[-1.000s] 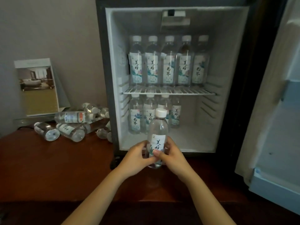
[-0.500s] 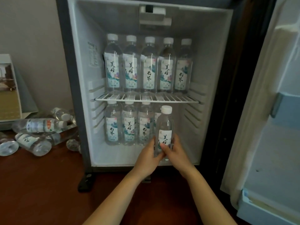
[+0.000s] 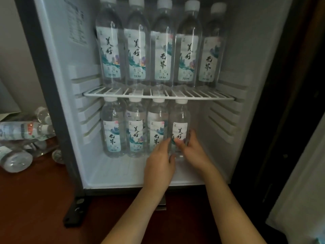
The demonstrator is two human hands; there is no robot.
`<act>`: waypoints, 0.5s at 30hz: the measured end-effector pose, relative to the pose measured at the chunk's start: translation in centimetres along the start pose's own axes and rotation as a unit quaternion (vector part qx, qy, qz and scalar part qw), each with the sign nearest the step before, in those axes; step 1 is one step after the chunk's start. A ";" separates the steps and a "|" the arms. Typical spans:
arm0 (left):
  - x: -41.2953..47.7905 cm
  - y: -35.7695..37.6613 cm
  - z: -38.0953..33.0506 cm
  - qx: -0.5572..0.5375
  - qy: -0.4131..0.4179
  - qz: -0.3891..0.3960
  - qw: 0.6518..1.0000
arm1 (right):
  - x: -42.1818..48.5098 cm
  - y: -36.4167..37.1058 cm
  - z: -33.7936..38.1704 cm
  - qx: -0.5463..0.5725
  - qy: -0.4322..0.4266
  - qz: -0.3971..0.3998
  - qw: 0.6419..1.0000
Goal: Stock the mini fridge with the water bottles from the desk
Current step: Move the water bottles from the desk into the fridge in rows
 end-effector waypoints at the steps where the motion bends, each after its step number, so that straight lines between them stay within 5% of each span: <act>1: 0.1 -0.1 0.0 0.011 0.011 0.017 1.000 | 0.2 0.1 -0.2 -0.001 0.003 -0.006 1.000; 7: 0.1 -0.6 -0.1 0.084 0.047 0.083 0.992 | -0.4 0.6 -1.3 -0.114 -0.049 -0.096 0.988; 15: 0.5 -0.9 0.3 0.057 0.045 0.068 0.995 | -0.1 0.3 -1.6 -0.173 -0.085 -0.109 0.975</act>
Point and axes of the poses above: each hand's wrist, its own x-axis towards the middle knuckle, its own y-axis out of the palm, z = x × y, the point moved 3 cm from there along x, towards the middle knuckle, and after that the axes turned 9 degrees about -x, right-handed, at the moved point
